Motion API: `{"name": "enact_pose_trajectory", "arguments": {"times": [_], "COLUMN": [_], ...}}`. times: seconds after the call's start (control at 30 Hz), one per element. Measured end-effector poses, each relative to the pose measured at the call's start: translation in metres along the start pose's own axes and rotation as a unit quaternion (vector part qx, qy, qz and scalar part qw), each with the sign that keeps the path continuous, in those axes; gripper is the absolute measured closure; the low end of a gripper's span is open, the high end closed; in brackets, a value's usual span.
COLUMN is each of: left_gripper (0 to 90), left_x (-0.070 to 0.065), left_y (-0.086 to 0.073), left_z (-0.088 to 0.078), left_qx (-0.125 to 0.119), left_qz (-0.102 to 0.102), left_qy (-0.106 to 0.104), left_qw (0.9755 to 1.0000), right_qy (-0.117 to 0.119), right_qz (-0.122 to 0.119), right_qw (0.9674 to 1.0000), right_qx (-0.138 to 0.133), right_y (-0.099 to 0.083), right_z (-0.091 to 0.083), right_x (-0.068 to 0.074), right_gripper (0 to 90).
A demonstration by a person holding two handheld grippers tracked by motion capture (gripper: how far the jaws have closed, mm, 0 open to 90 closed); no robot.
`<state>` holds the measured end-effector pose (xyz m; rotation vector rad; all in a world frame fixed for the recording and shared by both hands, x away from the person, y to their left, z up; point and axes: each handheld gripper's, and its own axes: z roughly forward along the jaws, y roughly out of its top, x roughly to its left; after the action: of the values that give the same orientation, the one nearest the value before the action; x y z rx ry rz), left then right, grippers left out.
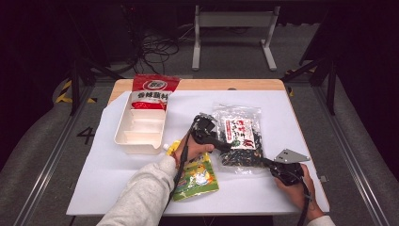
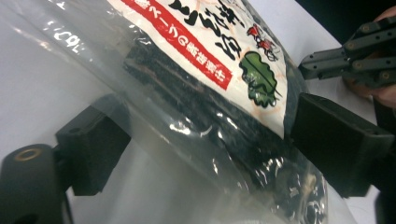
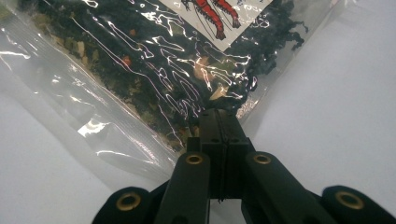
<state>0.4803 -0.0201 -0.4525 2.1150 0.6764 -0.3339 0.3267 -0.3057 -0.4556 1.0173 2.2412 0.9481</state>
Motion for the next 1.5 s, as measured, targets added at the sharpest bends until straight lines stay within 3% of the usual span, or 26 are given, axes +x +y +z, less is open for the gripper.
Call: {"name": "enact_pose_trajectory", "arguments": {"times": [0.1, 0.17, 0.23, 0.3, 0.37, 0.43, 0.53, 0.6, 0.73, 0.97, 1.07, 1.17, 1.2, 1.27, 1.3, 1.5], "left_gripper": [25.9, 39.7, 57.0, 64.3, 73.2, 77.5, 79.3, 79.7, 79.8, 79.8, 79.8, 79.8, 79.8, 79.8, 79.8, 79.7], "left_x": [-0.003, -0.003, -0.004, -0.009, -0.017, -0.029, -0.049, -0.052, -0.066, -0.07, -0.072, -0.075, -0.075, -0.076, -0.076, -0.07], "left_y": [0.002, 0.001, 0.0, 0.001, 0.0, -0.001, -0.001, -0.001, -0.001, 0.0, -0.002, -0.005, -0.005, -0.01, -0.01, -0.025], "left_z": [0.0, -0.006, -0.014, -0.019, -0.028, -0.036, -0.044, -0.046, -0.059, -0.086, -0.098, -0.115, -0.115, -0.136, -0.136, -0.192], "left_qx": [-0.001, -0.023, -0.051, -0.058, -0.095, -0.12, -0.134, -0.135, -0.156, -0.177, -0.181, -0.19, -0.19, -0.2, -0.2, -0.224], "left_qz": [0.005, 0.003, 0.017, 0.038, 0.055, 0.078, 0.112, 0.119, 0.148, 0.16, 0.168, 0.183, 0.183, 0.191, 0.191, 0.197], "left_qy": [-0.002, -0.004, -0.019, -0.015, -0.032, -0.034, -0.025, -0.022, 0.004, 0.028, 0.037, 0.048, 0.048, 0.061, 0.061, 0.109], "left_qw": [1.0, 0.9997, 0.9984, 0.9975, 0.9934, 0.9892, 0.9843, 0.9835, 0.9766, 0.9708, 0.9684, 0.9635, 0.9635, 0.9589, 0.9589, 0.9481], "right_qy": [0.003, 0.006, 0.009, 0.015, 0.021, 0.026, 0.034, 0.033, 0.033, 0.023, 0.022, 0.023, 0.025, 0.028, 0.028, 0.029], "right_qz": [-0.006, -0.007, -0.006, -0.004, -0.002, 0.0, 0.002, 0.006, 0.024, 0.048, 0.05, 0.045, 0.043, 0.042, 0.042, 0.041], "right_qw": [1.0, 1.0, 0.9999, 0.9998, 0.9997, 0.9993, 0.9987, 0.9985, 0.9967, 0.9954, 0.9958, 0.9963, 0.9963, 0.9963, 0.9963, 0.9967], "right_qx": [-0.003, -0.004, -0.006, -0.01, -0.016, -0.025, -0.039, -0.045, -0.07, -0.079, -0.074, -0.07, -0.07, -0.07, -0.07, -0.063], "right_y": [-0.001, -0.001, -0.001, -0.001, -0.001, 0.0, 0.002, 0.002, 0.003, 0.0, 0.0, 0.001, 0.003, 0.004, 0.004, 0.003], "right_z": [0.0, 0.0, -0.001, -0.003, -0.005, -0.008, -0.012, -0.015, -0.026, -0.035, -0.033, -0.031, -0.03, -0.028, -0.028, -0.025], "right_x": [-0.001, -0.001, -0.001, -0.001, -0.001, -0.001, 0.001, 0.002, -0.001, -0.009, -0.009, -0.006, -0.005, -0.004, -0.004, -0.003], "right_gripper": [90.0, 90.0, 89.8, 87.8, 84.3, 79.6, 71.6, 67.6, 56.3, 49.8, 47.9, 46.8, 46.6, 45.8, 45.8, 44.9]}}
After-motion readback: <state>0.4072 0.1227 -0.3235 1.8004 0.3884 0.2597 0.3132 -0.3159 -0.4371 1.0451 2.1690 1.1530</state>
